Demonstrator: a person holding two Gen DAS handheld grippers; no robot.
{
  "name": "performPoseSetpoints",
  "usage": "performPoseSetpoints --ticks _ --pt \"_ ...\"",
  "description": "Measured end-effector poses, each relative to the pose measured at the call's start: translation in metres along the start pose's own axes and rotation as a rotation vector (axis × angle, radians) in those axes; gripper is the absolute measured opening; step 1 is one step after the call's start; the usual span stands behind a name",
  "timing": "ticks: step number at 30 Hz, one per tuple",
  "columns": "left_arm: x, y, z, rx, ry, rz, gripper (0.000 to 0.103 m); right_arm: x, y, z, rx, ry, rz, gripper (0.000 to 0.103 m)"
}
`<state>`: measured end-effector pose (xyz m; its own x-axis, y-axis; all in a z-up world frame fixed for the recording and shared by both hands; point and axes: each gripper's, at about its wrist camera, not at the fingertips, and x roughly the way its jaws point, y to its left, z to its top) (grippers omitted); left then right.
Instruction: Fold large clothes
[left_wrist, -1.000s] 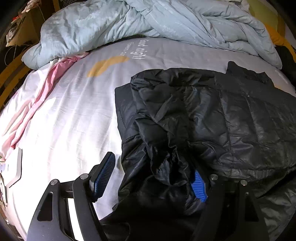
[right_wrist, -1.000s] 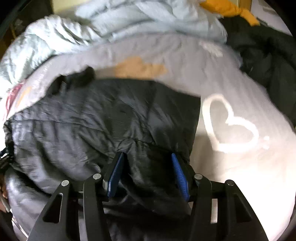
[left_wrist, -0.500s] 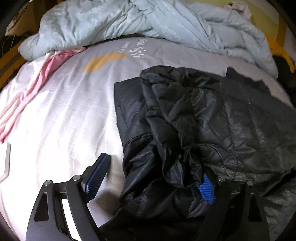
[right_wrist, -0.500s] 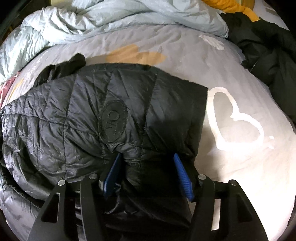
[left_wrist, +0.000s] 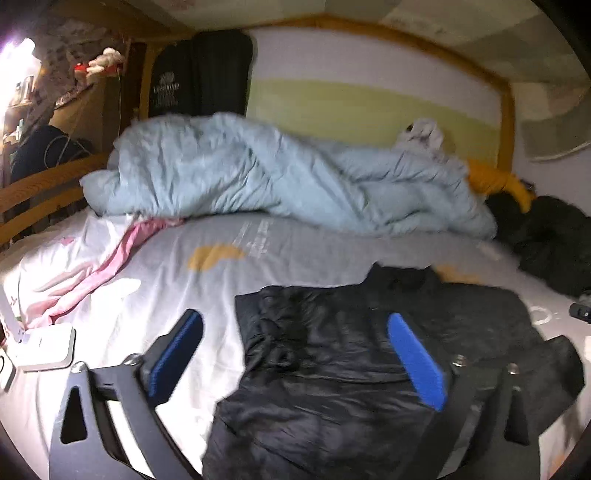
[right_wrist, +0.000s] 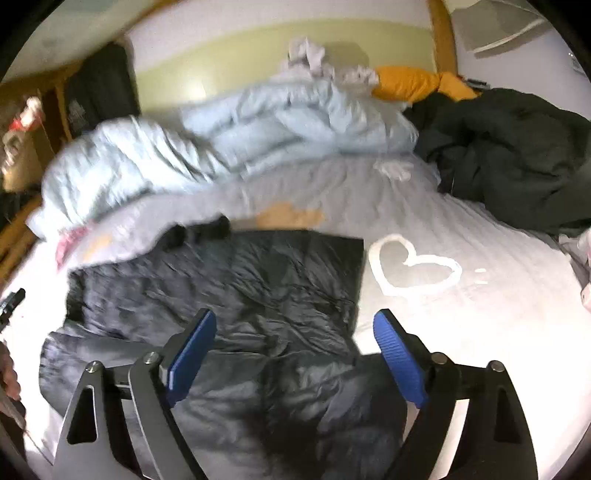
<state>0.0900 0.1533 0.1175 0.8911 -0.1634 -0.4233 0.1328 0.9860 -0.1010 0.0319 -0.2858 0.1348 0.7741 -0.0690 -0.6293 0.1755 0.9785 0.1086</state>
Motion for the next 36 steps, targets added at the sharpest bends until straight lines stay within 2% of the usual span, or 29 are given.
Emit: performPoseSetpoints --ticks 3,4,6,8,12,17,22,27,29,32,36 --pt "-0.023 -0.013 -0.007 0.044 -0.049 -0.003 0.103 -0.023 0.0 -0.013 0.018 -0.078 0.013 0.095" --pt "-0.028 -0.018 -0.01 0.052 -0.058 0.004 0.103 -0.028 0.001 -0.017 0.02 -0.101 0.008 0.103" --pt "-0.034 -0.027 -0.017 0.045 -0.048 0.007 0.103 -0.035 0.006 -0.029 0.009 -0.167 -0.048 0.103" --pt "-0.035 -0.035 -0.025 0.029 -0.021 -0.031 0.103 -0.035 0.011 -0.039 -0.031 -0.182 -0.089 0.103" --pt "-0.028 -0.054 -0.037 0.044 0.045 -0.069 0.103 -0.028 0.009 -0.051 -0.013 -0.108 -0.038 0.103" --pt "-0.014 -0.061 -0.05 0.069 0.111 -0.025 0.103 -0.02 -0.002 -0.07 0.078 -0.034 0.011 0.103" --pt "0.013 -0.058 -0.065 0.085 0.195 0.039 0.103 -0.004 -0.004 -0.076 0.044 0.029 -0.042 0.103" --pt "0.056 -0.047 -0.088 0.066 0.324 0.079 0.103 0.026 0.005 -0.089 -0.089 0.134 -0.124 0.103" --pt "0.061 -0.044 -0.098 0.057 0.342 0.075 0.103 0.031 0.008 -0.095 -0.105 0.151 -0.127 0.103" --pt "0.06 -0.051 -0.115 0.125 0.333 0.092 0.103 0.034 0.008 -0.099 -0.11 0.175 -0.125 0.103" --pt "0.055 -0.056 -0.117 0.147 0.328 0.112 0.103 0.036 0.002 -0.109 -0.084 0.206 -0.11 0.103"
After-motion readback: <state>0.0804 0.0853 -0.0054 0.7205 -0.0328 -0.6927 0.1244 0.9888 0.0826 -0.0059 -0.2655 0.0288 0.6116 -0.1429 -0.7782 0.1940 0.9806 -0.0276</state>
